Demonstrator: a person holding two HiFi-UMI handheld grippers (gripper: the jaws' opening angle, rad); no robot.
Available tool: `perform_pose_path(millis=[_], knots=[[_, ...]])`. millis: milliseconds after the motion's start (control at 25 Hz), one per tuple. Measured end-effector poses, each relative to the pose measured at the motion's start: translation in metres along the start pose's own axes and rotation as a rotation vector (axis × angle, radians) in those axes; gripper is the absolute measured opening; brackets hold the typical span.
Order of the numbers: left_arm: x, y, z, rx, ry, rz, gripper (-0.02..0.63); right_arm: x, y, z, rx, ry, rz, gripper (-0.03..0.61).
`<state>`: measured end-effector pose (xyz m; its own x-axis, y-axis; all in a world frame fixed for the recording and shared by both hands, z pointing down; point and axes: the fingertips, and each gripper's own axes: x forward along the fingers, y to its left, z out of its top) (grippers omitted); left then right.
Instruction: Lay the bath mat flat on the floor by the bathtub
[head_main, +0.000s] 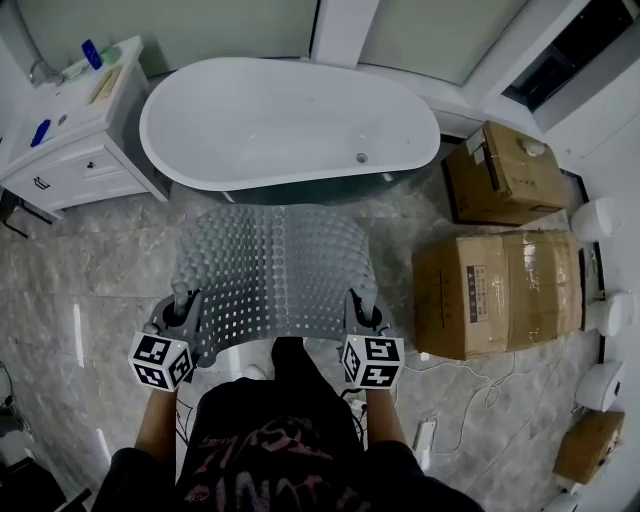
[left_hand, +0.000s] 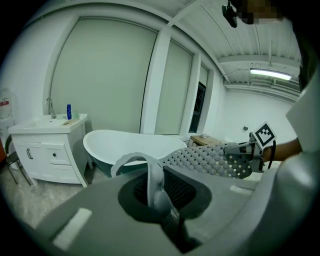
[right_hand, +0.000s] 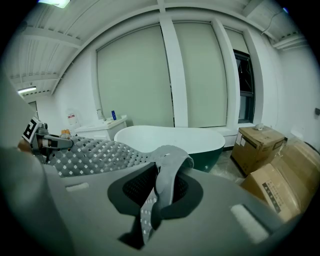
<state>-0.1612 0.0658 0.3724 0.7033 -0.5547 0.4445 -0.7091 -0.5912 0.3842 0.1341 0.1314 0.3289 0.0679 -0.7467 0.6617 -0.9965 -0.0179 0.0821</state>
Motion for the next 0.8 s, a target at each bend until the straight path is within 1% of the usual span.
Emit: perform_pose_path(millis=[280, 480, 800], knots=[[0.036, -0.011, 0.004, -0.011, 0.045, 0.030, 0.018, 0.028, -0.029, 0.003, -0.002, 0.041, 0.037, 0.048], [0.050, -0.017, 0.006, -0.013, 0.060, 0.049, 0.018, 0.041, -0.046, 0.003, 0.008, 0.059, 0.059, 0.048], [0.056, -0.017, -0.001, -0.038, 0.077, 0.064, 0.018, 0.050, -0.047, 0.000, -0.012, 0.075, 0.084, 0.048]])
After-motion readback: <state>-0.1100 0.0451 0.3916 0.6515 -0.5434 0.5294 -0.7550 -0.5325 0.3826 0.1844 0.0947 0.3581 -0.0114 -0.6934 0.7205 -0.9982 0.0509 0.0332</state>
